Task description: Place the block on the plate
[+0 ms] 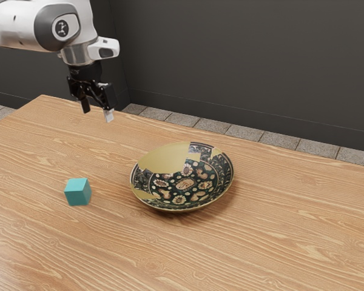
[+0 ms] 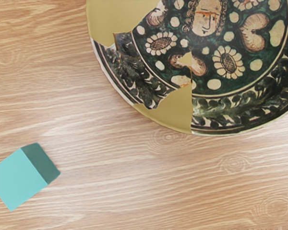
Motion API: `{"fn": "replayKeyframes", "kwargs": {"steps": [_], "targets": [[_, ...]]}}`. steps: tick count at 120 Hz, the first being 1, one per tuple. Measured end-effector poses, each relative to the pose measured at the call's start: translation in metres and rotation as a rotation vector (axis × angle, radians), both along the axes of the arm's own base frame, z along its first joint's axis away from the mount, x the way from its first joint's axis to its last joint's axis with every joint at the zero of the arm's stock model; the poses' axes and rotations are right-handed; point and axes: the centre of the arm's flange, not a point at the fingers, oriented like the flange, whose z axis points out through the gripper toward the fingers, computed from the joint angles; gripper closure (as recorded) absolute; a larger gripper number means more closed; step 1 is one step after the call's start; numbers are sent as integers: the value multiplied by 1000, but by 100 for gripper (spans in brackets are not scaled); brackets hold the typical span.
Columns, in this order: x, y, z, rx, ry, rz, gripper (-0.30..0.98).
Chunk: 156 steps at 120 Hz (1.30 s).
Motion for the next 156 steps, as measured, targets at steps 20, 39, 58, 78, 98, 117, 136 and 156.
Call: {"fn": "replayKeyframes", "kwargs": {"steps": [20,39,58,78,98,117,136,156], "targets": [[-19,-3,-23,-6,28,-24,0],[-29,16,-75,-9,79,45,0],[-15,49,-133,6,130,202,0],[-4,80,-185,29,145,370,0],[-21,113,-225,77,106,510,0],[-26,140,-252,131,34,585,0],[-19,143,-268,142,-20,631,0],[-19,145,-277,139,-41,679,0]]}}
